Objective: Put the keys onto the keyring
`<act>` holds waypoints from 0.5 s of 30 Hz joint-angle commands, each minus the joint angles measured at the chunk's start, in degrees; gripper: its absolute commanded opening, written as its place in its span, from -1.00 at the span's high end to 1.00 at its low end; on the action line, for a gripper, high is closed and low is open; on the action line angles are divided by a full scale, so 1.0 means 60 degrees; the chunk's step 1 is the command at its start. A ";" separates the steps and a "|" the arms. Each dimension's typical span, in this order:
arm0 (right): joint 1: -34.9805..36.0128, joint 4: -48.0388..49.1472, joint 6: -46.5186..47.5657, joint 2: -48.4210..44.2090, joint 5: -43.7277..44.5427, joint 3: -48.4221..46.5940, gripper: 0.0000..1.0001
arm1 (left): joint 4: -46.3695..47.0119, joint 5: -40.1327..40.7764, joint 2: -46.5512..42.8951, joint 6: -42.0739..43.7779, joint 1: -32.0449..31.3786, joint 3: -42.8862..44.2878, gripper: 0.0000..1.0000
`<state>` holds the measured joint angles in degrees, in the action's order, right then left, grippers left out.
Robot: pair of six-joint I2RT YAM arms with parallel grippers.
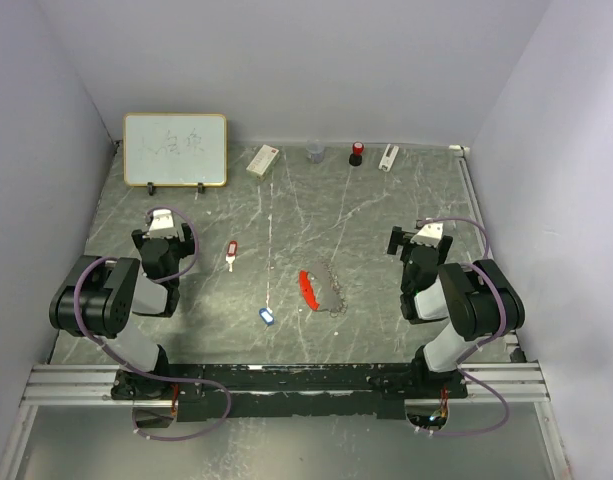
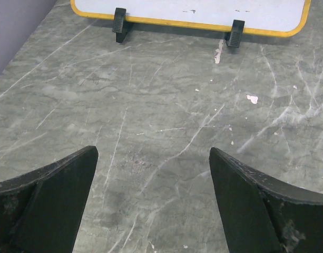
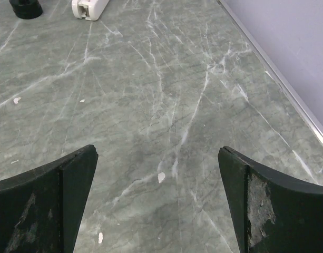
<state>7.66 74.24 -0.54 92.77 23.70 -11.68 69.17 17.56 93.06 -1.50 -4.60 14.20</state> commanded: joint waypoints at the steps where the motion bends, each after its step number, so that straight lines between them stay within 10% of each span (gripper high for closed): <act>1: -0.0061 0.0112 0.0015 0.0021 0.0012 -0.0033 -1.00 | 0.0191 0.0054 0.0062 -0.0073 0.0020 0.0095 -0.96; 15: -0.0061 0.0159 0.0034 0.0043 0.0023 -0.0032 -1.00 | 0.0191 0.0059 0.0062 -0.0073 0.0020 0.0095 -0.96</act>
<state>7.62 74.24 -0.54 92.77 23.70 -11.66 69.17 17.56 93.06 -1.50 -4.60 14.20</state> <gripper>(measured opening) 0.999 0.982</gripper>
